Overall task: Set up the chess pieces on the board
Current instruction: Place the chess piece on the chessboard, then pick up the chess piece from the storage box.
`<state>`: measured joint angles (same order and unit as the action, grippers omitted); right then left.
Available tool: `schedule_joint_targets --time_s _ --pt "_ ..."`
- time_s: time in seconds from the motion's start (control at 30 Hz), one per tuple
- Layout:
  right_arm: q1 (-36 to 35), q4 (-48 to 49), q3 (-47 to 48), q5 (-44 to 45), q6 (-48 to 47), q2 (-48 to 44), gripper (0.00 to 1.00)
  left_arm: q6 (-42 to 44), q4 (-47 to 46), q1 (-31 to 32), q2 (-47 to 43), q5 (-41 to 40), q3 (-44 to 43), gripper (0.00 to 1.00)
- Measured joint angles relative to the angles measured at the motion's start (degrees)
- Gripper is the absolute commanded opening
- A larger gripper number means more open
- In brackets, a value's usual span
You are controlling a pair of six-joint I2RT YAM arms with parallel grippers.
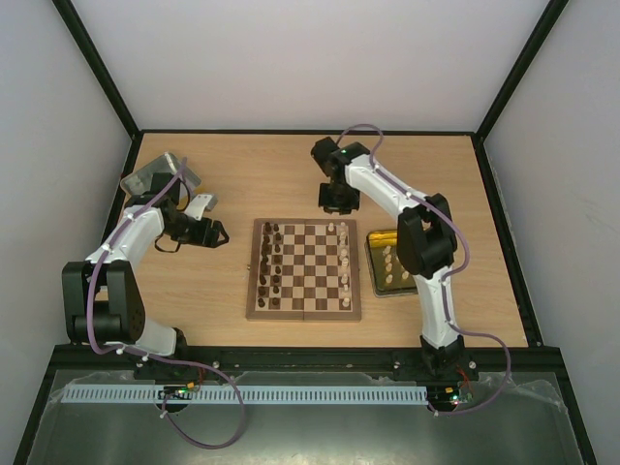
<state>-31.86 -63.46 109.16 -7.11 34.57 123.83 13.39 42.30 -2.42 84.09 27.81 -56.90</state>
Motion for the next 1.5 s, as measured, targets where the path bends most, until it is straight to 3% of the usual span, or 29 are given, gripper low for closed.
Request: schedule_joint_targets --time_s 0.17,0.33,0.53,0.77,1.5 --pt "4.48 0.81 -3.74 3.37 2.12 -5.75 0.23 0.0 -0.02 0.0 0.0 -0.02 0.0 0.76" --pt "10.47 0.85 -16.92 6.62 3.15 -20.22 0.24 0.0 -0.04 0.0 0.0 0.0 0.0 0.76" --pt "10.62 1.18 -32.83 5.51 3.08 -30.88 0.24 0.02 -0.04 0.02 0.11 0.07 0.0 0.76" --pt "11.23 4.04 -41.18 1.55 2.73 -31.06 0.24 0.02 -0.07 0.22 0.39 0.07 0.02 0.76" --pt "15.21 10.56 -38.6 -0.02 -0.55 -21.79 0.27 0.0 -0.22 0.26 0.39 -0.02 0.02 0.76"
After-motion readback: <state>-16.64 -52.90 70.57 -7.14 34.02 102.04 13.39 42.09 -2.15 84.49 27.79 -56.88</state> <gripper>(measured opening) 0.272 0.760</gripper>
